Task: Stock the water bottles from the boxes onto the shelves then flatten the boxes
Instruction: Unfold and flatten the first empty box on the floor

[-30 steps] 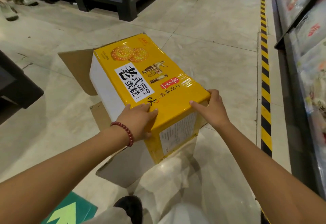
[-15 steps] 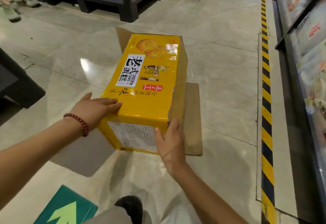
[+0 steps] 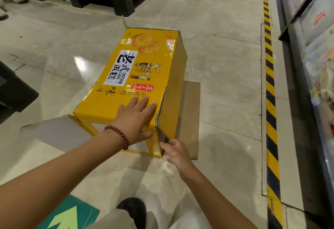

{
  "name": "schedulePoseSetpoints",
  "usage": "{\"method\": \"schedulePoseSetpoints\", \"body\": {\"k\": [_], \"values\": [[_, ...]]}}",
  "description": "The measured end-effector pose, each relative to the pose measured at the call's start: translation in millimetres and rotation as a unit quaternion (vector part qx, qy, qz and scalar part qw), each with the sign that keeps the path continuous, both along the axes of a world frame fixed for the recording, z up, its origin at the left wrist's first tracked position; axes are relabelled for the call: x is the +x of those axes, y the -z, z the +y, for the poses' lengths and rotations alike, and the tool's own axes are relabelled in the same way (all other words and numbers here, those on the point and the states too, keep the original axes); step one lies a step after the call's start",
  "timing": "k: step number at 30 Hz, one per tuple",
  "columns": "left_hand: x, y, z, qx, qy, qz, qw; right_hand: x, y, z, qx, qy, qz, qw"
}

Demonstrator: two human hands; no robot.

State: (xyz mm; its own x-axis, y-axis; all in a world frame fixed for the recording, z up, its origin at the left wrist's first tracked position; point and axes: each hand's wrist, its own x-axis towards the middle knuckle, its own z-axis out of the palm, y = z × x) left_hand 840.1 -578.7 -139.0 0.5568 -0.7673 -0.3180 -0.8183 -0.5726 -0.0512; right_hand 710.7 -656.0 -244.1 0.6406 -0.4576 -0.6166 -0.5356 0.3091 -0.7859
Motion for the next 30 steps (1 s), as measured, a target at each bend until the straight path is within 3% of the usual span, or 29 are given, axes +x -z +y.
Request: {"method": "schedulePoseSetpoints", "body": {"k": [4, 7, 10, 12, 16, 18, 23, 26, 30], "values": [[3, -3, -5, -0.019, -0.021, 0.024, 0.999, 4, 6, -4, 0.137, 0.136, -0.072, 0.979], [2, -1, -6, -0.040, -0.020, 0.021, 0.999, 2, 10, 1, 0.242, 0.339, -0.167, 0.894], [-1, 1, -6, -0.045, -0.025, 0.011, 0.999, -6, 7, -16, 0.231, 0.449, -0.216, 0.835], [-4, 2, -6, -0.060, -0.035, 0.006, 0.998, -12, 0, -34, 0.195, 0.454, -0.227, 0.839], [-8, 4, -7, -0.088, -0.063, 0.003, 0.994, -18, -15, -54, 0.058, 0.365, -0.188, 0.910], [-6, 3, -5, -0.093, -0.064, 0.006, 0.994, -20, -20, -54, 0.001, 0.326, -0.193, 0.925], [7, -2, 10, -0.079, -0.055, 0.014, 0.995, -17, -36, -27, -0.119, 0.299, -0.207, 0.924], [14, -3, 18, -0.041, 0.008, -0.006, 0.999, -15, -48, -6, -0.164, 0.302, -0.211, 0.915], [19, -8, 25, -0.082, 0.001, 0.038, 0.996, -13, -58, 7, -0.185, 0.300, -0.219, 0.910]]}}
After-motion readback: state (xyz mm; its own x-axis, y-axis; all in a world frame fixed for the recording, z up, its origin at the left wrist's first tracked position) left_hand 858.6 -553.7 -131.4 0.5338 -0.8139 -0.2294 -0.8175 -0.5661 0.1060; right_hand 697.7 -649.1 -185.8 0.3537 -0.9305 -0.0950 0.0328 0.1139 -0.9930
